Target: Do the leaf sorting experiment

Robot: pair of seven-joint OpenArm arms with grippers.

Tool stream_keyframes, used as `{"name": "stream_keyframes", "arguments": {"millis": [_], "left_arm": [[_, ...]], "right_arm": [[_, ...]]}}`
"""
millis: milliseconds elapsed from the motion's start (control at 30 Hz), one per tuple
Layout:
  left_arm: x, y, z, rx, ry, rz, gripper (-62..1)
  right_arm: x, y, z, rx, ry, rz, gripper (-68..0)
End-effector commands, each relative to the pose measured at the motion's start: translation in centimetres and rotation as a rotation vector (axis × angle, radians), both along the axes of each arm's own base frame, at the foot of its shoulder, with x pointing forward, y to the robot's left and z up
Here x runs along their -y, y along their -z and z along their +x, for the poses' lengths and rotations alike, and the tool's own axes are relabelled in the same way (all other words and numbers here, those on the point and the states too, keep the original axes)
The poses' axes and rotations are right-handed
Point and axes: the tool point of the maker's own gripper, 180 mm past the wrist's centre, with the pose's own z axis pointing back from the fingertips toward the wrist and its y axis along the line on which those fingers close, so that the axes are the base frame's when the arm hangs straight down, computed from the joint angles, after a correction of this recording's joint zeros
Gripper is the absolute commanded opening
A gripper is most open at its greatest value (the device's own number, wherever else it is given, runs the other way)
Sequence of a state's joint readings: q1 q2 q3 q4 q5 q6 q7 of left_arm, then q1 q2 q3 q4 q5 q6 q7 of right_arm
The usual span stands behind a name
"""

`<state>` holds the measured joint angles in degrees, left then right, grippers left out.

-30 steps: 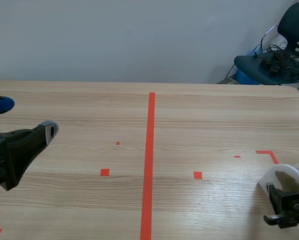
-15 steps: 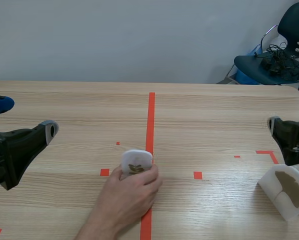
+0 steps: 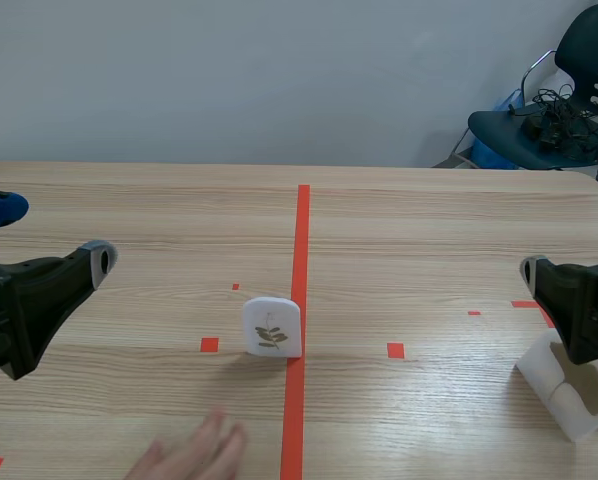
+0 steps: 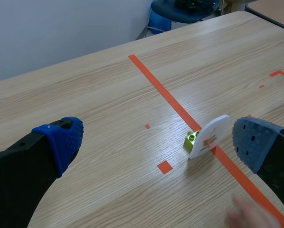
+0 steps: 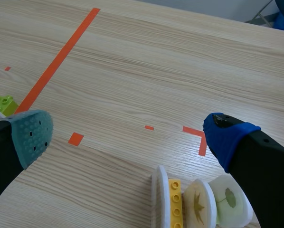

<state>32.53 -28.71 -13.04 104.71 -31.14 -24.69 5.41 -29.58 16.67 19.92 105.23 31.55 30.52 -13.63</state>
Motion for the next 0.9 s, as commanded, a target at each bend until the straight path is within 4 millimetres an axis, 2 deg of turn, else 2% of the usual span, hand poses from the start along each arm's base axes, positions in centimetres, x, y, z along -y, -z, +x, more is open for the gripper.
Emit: {"name": "stream_keyframes", "arguments": {"millis": [0,267,567,733,867], "left_arm": [[0.3,-0.7,0.1,0.024,0.004,-0.026,1.4],[0.4,0.0,0.0,0.006,0.008,-0.021,1.4],[2.2,6.5,0.5,-0.087,0.073,0.024,1.4],[4.8,10.2,1.6,-0.077,0.164,0.066,1.4],[7.5,12.4,2.8,-0.068,0.22,0.053,1.4]], "right_arm": [[-0.1,-0.9,0.5,0.036,-0.006,0.008,0.4],[-0.1,-0.9,0.5,0.036,-0.006,0.008,0.4],[-0.1,-0.9,0.5,0.036,-0.006,0.007,0.4],[-0.1,-0.9,0.5,0.036,-0.006,0.007,0.4],[-0.1,-0.9,0.5,0.035,-0.005,0.007,0.4]]}}
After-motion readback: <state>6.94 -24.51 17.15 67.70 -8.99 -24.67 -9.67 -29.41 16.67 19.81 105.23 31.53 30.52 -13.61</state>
